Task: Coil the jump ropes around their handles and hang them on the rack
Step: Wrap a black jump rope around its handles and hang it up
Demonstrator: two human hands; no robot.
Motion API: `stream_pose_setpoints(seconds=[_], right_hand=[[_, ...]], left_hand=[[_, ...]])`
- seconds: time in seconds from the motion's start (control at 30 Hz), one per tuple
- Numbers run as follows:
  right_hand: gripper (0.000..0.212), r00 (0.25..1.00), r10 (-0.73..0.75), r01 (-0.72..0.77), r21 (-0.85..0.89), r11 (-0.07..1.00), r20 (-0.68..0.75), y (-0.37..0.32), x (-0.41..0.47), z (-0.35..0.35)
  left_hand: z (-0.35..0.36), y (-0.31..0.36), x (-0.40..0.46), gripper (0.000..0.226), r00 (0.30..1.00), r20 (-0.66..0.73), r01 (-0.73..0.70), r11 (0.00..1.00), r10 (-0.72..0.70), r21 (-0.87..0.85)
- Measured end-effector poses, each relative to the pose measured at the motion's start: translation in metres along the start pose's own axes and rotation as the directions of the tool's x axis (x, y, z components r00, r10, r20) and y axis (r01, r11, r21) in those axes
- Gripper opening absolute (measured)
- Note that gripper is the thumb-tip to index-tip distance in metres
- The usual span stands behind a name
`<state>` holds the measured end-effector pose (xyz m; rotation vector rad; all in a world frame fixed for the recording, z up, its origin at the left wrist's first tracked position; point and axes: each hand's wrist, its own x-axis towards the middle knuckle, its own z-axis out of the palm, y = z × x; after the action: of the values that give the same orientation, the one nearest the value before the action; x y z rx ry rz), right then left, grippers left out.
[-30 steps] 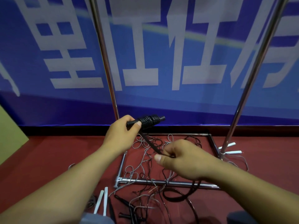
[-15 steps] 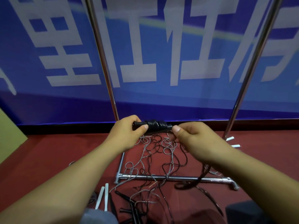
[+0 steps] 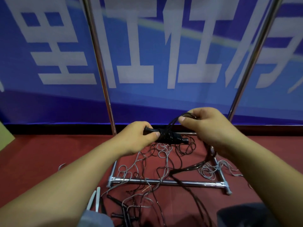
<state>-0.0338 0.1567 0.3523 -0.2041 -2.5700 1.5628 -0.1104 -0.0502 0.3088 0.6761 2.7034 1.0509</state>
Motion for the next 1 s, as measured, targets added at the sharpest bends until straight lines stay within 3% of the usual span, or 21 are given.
stream_pose_setpoints(seconds=[0.07,0.13,0.43,0.53,0.8,0.93,1.0], right_hand=[[0.025,0.986,-0.15,0.124,-0.269,0.955,-0.077,0.002,0.003,-0.006],[0.02,0.965,-0.24,0.182,-0.388,0.903,-0.106,0.004,0.007,-0.008],[0.021,0.929,-0.365,0.275,-0.557,0.784,-0.055,0.018,0.035,-0.013],[0.02,0.941,-0.34,0.289,-0.521,0.804,-0.003,0.027,0.044,-0.016],[0.04,0.972,-0.227,0.227,-0.484,0.845,0.059,0.047,0.052,-0.019],[0.046,0.994,-0.05,0.063,-0.138,0.988,0.099,0.049,0.047,-0.022],[0.036,0.996,-0.008,0.004,0.036,0.999,0.094,0.05,0.049,-0.022]], left_hand=[[0.004,0.006,-0.001,0.022,0.996,0.091,-0.021,1.0,0.02,0.013],[0.007,0.011,-0.003,0.022,0.986,0.162,-0.034,0.999,0.034,-0.004],[0.009,0.034,0.0,0.017,0.947,0.288,-0.13,0.989,0.146,-0.072],[0.005,0.037,-0.001,0.015,0.933,0.317,-0.152,0.985,0.172,-0.087],[-0.005,0.027,-0.009,0.018,0.928,0.332,-0.163,0.985,0.171,-0.053],[-0.006,0.021,-0.015,0.014,0.945,0.295,-0.134,0.99,0.143,-0.049],[-0.007,0.02,-0.013,0.012,0.968,0.217,-0.118,0.992,0.127,-0.053]])
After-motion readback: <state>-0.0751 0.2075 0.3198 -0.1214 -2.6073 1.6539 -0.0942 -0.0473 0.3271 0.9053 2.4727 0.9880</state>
